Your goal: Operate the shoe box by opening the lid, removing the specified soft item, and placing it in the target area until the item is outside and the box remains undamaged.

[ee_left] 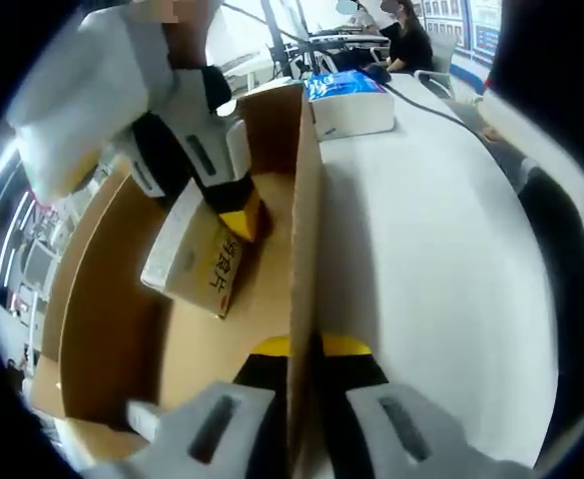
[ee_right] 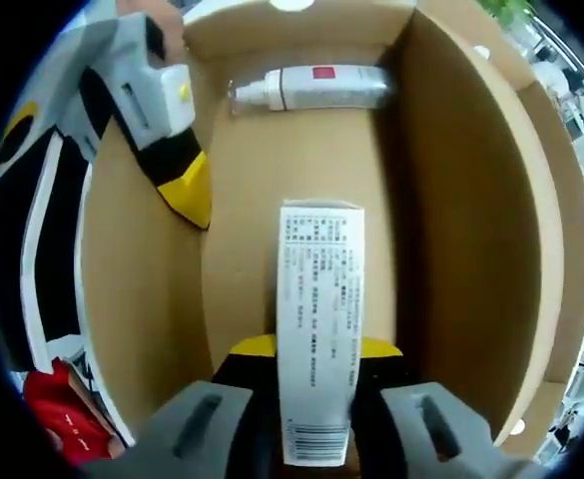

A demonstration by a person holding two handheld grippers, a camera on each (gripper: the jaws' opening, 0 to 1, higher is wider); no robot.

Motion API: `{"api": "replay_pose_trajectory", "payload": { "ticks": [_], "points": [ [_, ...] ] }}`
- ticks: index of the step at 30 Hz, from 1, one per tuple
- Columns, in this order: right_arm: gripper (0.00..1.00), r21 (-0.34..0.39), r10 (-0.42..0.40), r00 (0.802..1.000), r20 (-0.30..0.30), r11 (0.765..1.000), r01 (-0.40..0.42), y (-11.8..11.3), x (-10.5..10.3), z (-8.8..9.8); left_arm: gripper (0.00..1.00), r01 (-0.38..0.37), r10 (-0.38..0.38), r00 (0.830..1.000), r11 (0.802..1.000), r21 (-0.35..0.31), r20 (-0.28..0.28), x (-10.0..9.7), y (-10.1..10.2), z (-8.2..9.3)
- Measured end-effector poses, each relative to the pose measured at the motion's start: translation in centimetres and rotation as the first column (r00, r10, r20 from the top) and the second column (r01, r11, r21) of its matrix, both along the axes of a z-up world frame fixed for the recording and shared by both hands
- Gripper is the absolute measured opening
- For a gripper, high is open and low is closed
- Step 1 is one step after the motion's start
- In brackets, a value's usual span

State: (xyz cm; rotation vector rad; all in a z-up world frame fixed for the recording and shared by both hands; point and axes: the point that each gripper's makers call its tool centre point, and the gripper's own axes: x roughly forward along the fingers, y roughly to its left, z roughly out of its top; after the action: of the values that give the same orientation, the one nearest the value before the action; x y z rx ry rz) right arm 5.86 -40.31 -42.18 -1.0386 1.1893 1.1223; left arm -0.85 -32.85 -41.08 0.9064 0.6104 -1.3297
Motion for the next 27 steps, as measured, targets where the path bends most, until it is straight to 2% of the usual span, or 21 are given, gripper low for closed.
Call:
{"api": "replay_pose_trajectory", "payload": {
  "ticks": [5,8,9,12,16,24,27],
  "points": [
    [0.23,-0.011,0.005,1.0,0.005,1.0,-0.005,0.1,-0.3,0.4,0.03,0.003,-0.003,1.0,1.0,0.0,0.0,0.0,0.0,0.1],
    [0.23,0.002,0.066,0.998,0.009,0.998,-0.066,0.1,-0.2,0.5,0.03,0.004,-0.004,1.0,1.0,0.001,0.0,0.0,0.0,0.2],
    [0.23,0.001,0.053,0.999,0.006,0.999,-0.053,0.0,0.0,0.4,0.03,0.004,-0.004,1.0,1.0,0.001,0.001,-0.1,0.0,0.3],
    [0.23,0.001,0.04,0.999,-0.01,0.999,-0.04,0.1,-0.1,0.5,0.03,0.003,-0.003,1.0,1.0,0.001,0.0,0.2,0.0,-0.8],
    [0.23,0.008,0.048,0.999,0.005,0.999,-0.048,0.0,-0.3,0.7,0.03,0.002,-0.002,1.0,1.0,0.0,0.0,0.0,0.0,-0.3],
    [0.22,0.075,-0.072,0.997,0.012,0.995,0.071,0.5,0.5,1.9,0.03,-0.006,0.006,1.0,1.0,-0.002,0.002,0.0,0.0,-0.1],
    [0.22,0.104,-0.132,0.991,0.013,0.986,0.13,0.4,0.6,3.1,0.03,-0.003,0.003,1.0,1.0,-0.002,0.0,0.1,0.0,-0.3]
  ]
}}
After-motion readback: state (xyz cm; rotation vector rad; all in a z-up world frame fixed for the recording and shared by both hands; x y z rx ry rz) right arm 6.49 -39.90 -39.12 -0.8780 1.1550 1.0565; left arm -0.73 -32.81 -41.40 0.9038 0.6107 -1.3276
